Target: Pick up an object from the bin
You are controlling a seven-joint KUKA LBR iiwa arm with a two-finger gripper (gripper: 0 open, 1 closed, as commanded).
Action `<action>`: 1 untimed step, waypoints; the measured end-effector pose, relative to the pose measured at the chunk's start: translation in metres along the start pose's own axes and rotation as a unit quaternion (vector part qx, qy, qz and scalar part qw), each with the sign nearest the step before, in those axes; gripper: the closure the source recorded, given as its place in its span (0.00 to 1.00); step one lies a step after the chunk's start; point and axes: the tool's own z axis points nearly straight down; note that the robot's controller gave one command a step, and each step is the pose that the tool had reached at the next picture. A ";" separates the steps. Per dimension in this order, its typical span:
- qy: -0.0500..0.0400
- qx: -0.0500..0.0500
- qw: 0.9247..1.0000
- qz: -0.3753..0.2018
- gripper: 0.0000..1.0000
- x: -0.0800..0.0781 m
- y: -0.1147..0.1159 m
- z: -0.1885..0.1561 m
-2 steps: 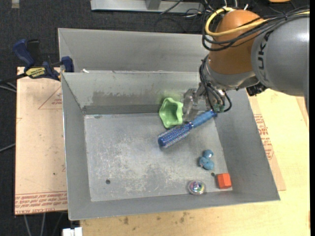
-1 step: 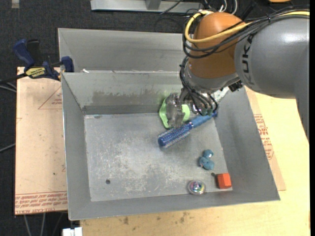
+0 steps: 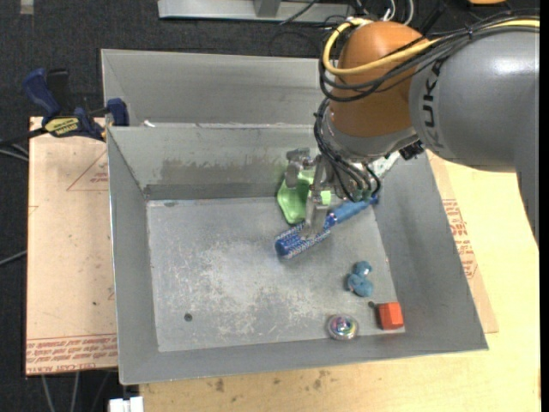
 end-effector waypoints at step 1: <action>0.002 0.000 0.997 0.074 0.00 0.008 -0.043 0.052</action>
Offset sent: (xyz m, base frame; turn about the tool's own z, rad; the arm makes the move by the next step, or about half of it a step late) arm -0.0051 -0.0428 -0.0507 0.1486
